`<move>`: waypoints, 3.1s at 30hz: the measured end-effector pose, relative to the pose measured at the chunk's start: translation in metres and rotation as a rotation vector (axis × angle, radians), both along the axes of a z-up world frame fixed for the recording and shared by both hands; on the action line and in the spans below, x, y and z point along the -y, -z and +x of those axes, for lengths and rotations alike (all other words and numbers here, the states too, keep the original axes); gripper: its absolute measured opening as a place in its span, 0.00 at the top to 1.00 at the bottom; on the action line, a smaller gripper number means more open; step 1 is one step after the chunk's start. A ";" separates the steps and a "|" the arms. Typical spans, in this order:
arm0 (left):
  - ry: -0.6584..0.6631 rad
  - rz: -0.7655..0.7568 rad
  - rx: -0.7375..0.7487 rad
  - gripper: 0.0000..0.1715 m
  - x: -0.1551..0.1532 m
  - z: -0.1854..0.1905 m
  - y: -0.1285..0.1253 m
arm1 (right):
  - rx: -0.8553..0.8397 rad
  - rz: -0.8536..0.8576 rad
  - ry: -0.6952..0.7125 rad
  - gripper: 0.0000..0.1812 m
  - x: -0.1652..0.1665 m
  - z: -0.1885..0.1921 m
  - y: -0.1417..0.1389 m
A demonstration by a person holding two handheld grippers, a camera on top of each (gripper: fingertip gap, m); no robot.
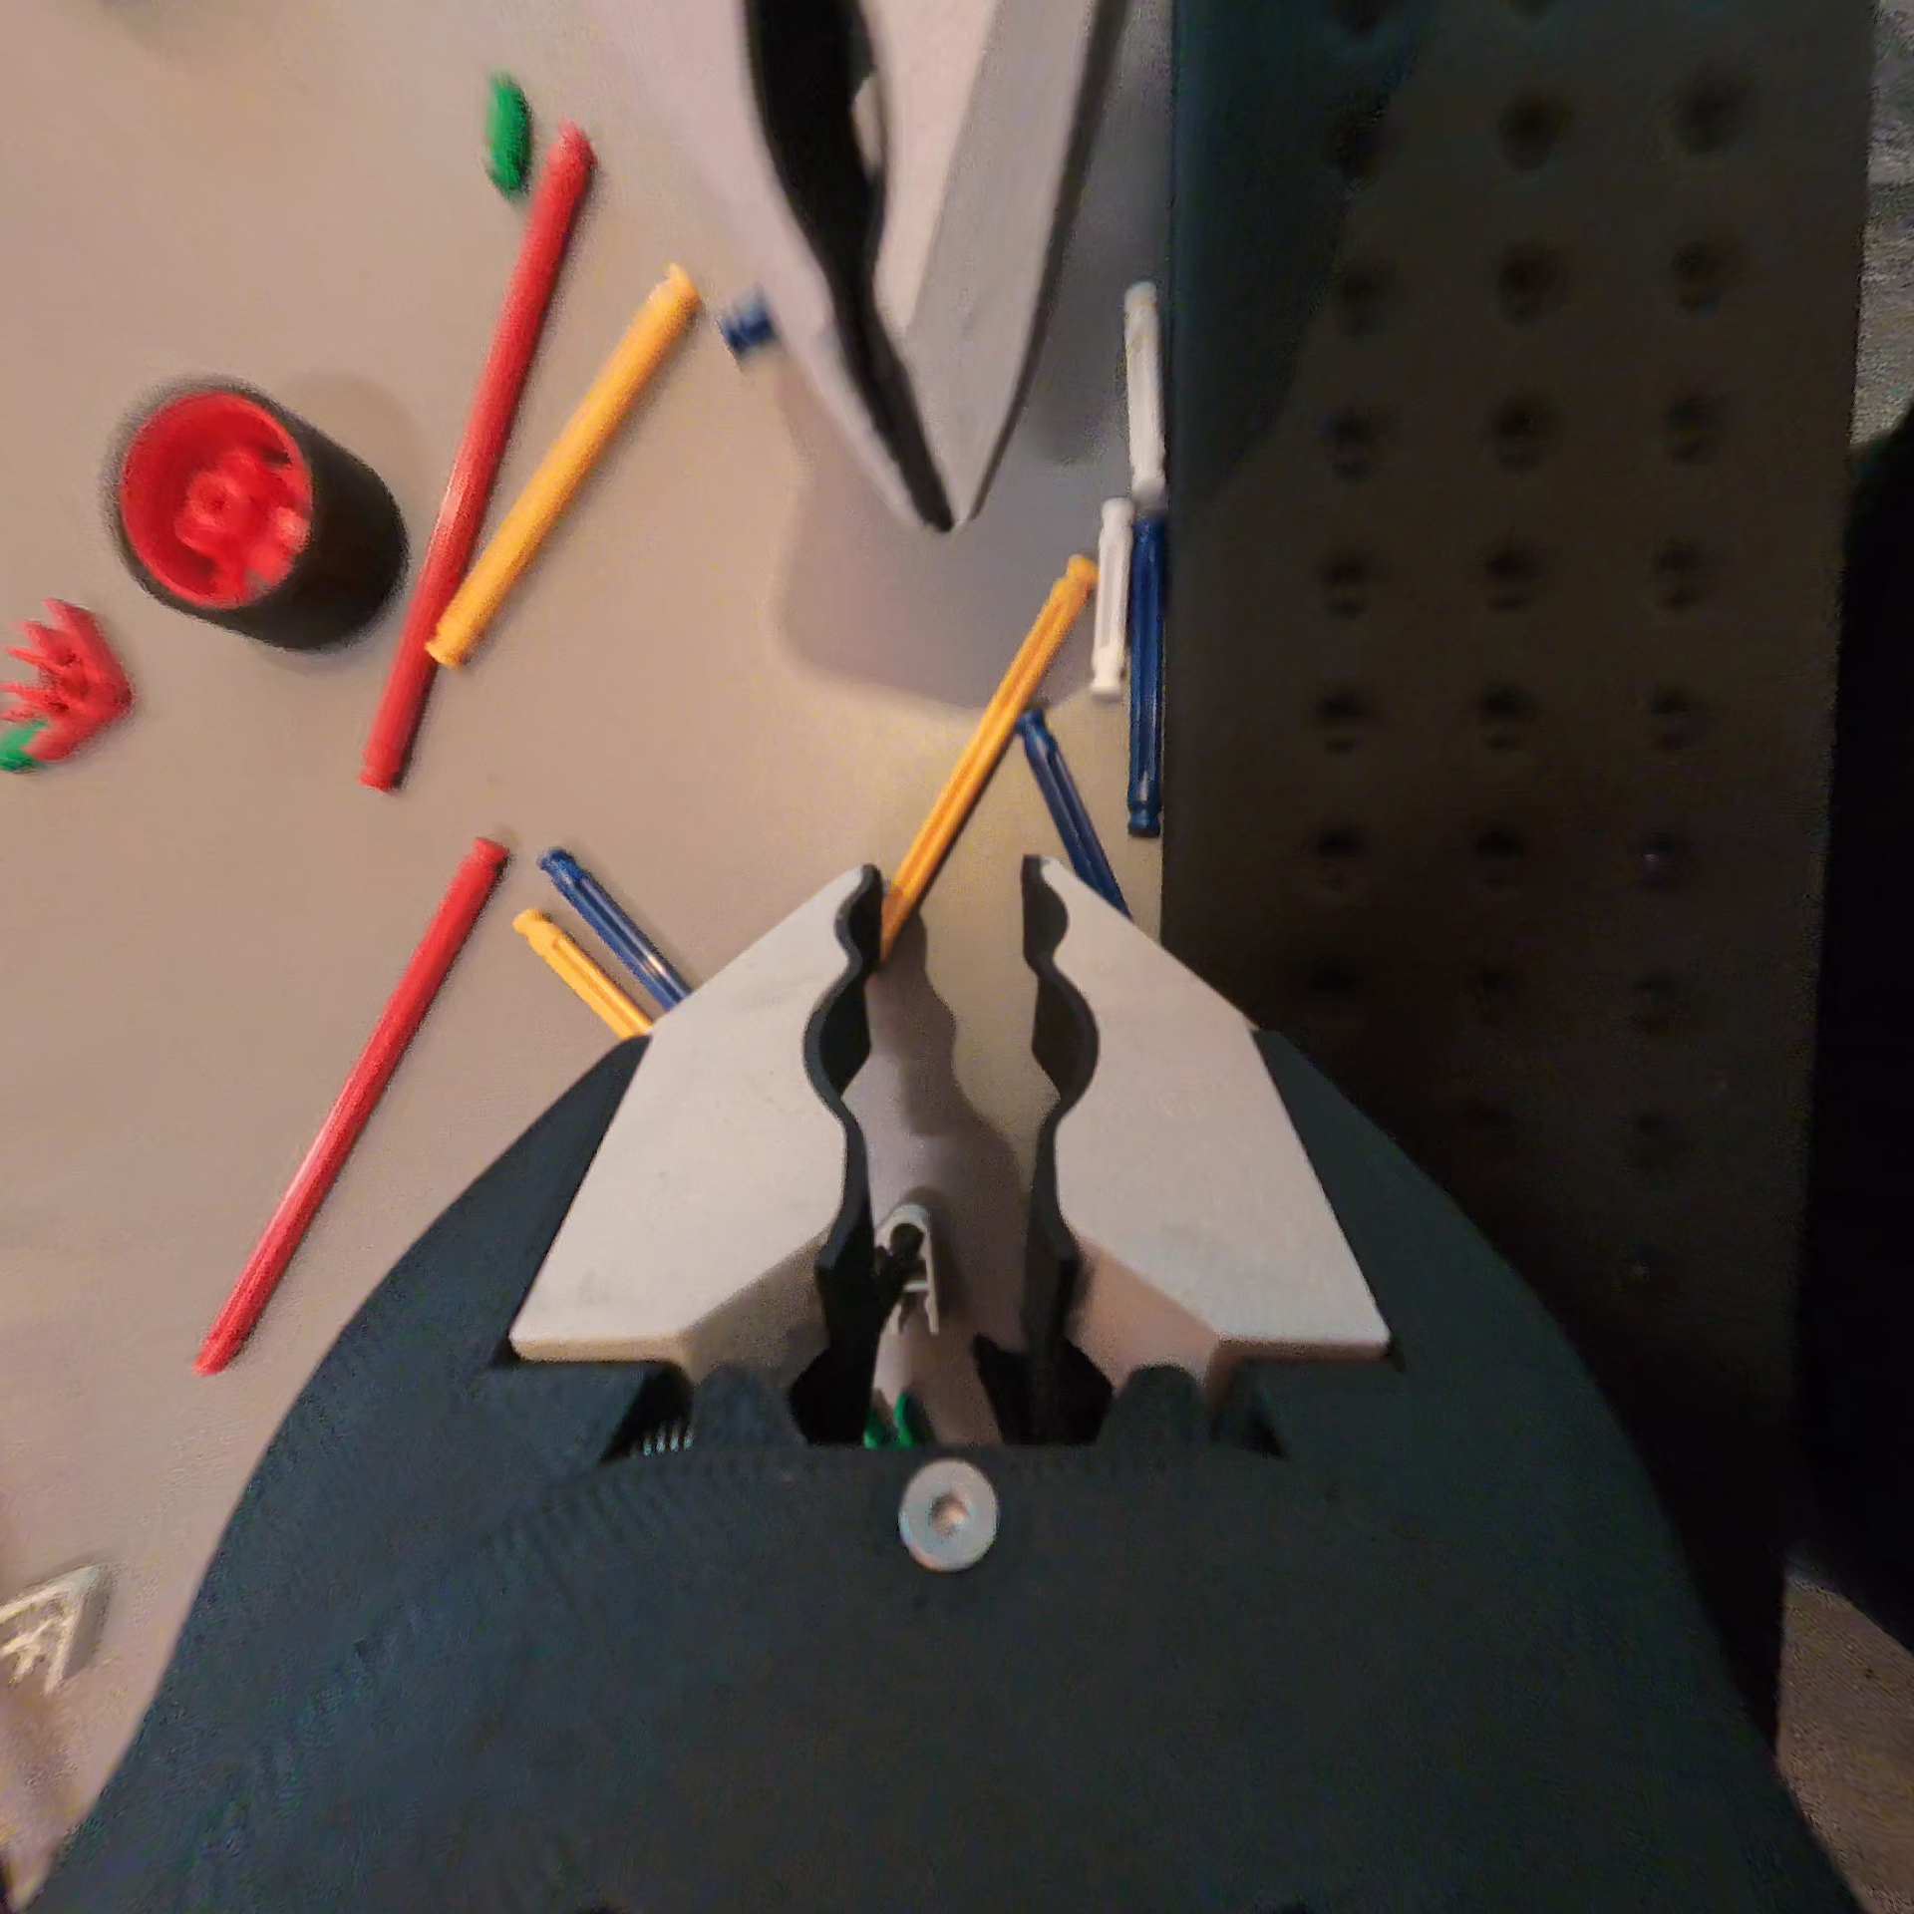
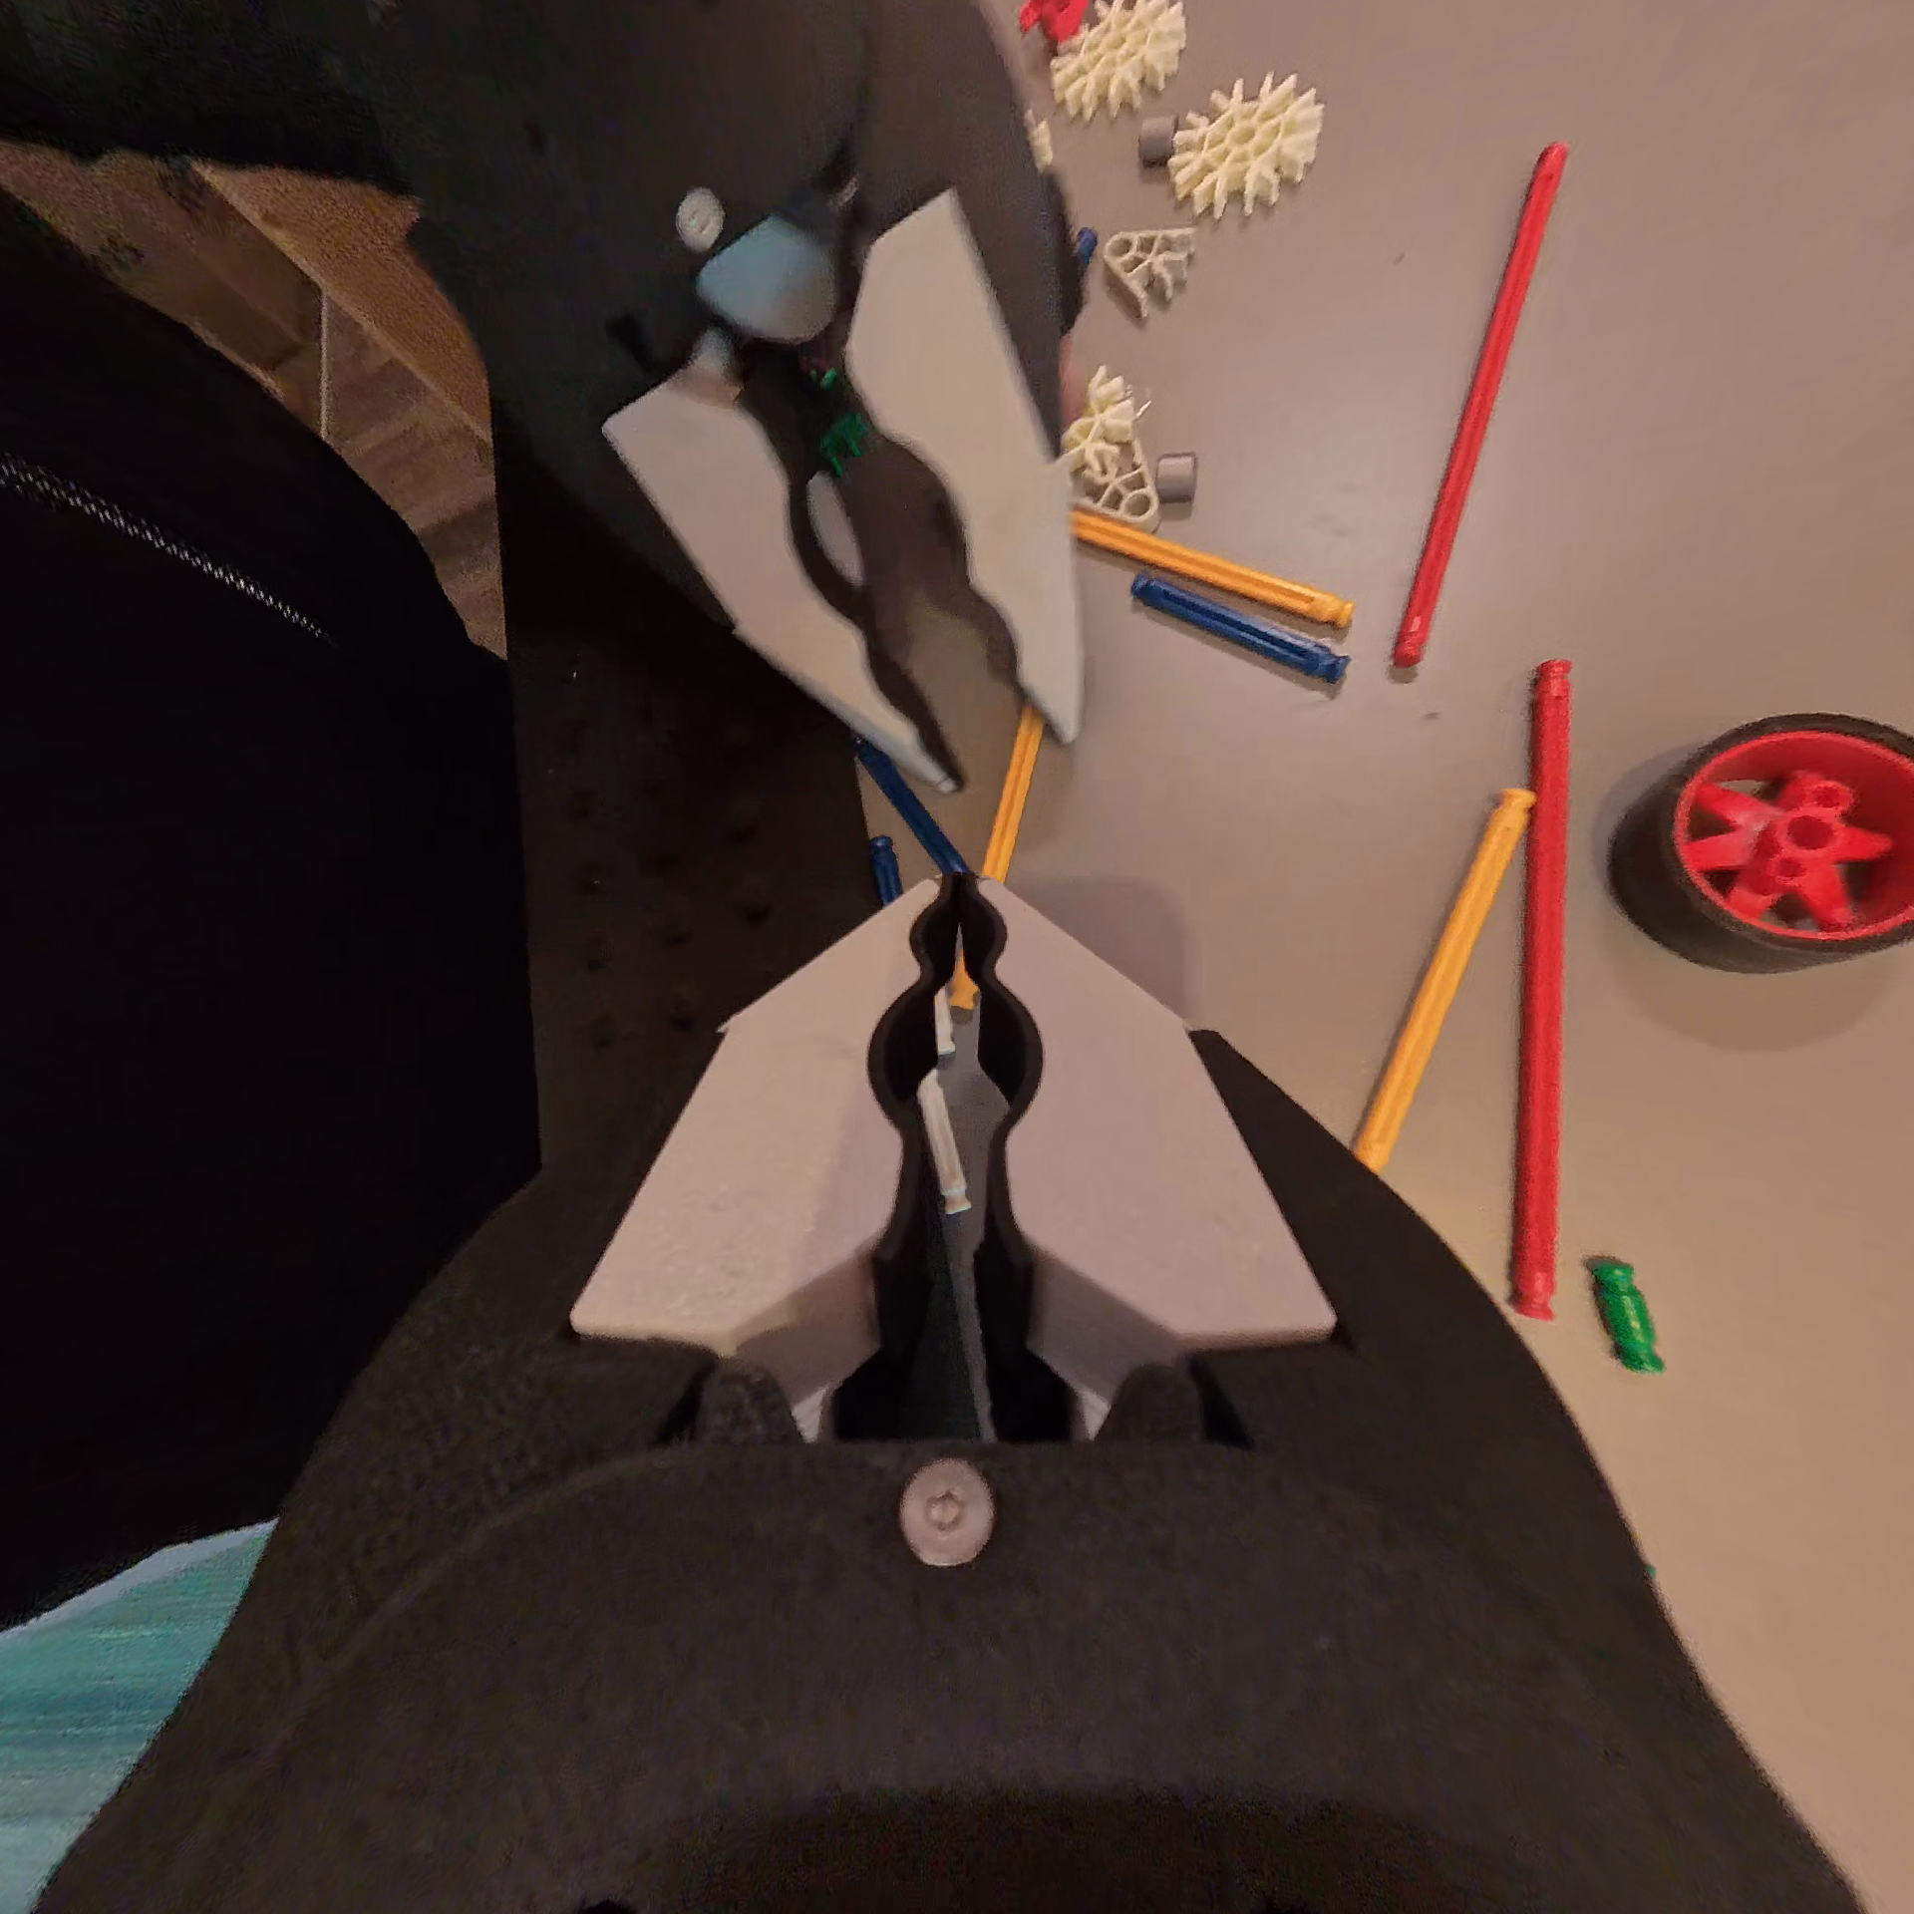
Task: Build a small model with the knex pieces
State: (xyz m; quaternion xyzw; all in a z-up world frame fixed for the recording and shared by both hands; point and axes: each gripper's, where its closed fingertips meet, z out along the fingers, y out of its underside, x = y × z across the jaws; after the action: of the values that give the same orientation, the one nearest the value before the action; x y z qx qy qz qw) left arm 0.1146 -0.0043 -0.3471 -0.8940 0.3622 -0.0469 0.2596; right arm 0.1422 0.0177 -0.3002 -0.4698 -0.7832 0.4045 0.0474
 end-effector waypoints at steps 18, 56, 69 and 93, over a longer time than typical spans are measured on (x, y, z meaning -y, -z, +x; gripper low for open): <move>-0.079 0.277 0.333 0.99 -0.032 -0.006 -0.063 | -0.124 -0.399 0.392 0.81 -0.042 -0.010 -0.038; -0.031 0.175 0.534 0.93 -0.146 -0.054 -0.061 | 0.036 0.213 0.175 0.99 -0.122 -0.092 -0.023; 0.052 0.129 0.494 0.98 -0.147 -0.042 -0.044 | 0.049 0.229 0.154 0.99 -0.117 -0.090 -0.019; 0.053 0.208 0.399 0.99 -0.139 -0.043 -0.036 | -0.060 0.185 0.221 0.80 -0.110 -0.083 -0.034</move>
State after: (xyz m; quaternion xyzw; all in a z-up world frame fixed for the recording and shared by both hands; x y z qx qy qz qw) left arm 0.0712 0.1348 -0.3109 -0.8257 0.3298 -0.1920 0.4155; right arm 0.0591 0.1274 -0.2664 -0.5345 -0.7589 0.3368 0.1581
